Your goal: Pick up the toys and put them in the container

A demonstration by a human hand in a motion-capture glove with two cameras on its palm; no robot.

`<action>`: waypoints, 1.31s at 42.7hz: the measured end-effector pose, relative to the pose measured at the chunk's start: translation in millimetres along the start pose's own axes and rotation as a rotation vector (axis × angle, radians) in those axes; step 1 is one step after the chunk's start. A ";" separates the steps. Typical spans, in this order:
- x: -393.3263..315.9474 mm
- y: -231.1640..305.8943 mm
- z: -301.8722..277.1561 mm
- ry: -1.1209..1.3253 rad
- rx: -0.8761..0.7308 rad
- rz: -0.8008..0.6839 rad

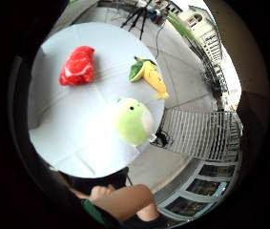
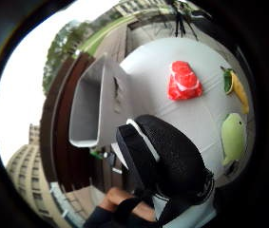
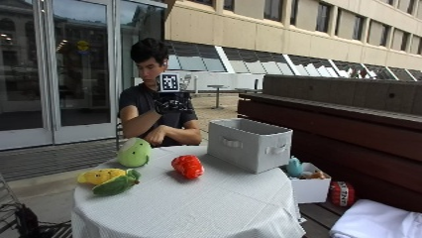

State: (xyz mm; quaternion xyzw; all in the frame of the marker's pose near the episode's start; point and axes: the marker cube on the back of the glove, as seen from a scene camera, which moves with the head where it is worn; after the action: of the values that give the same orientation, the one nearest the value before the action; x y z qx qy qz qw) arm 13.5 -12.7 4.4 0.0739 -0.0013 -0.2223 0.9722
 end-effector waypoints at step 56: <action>172.2 -36.6 110.5 0.081 0.093 -0.084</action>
State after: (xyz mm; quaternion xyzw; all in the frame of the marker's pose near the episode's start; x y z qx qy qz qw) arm 148.9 -135.5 103.2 0.1279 0.0309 -0.2593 0.9568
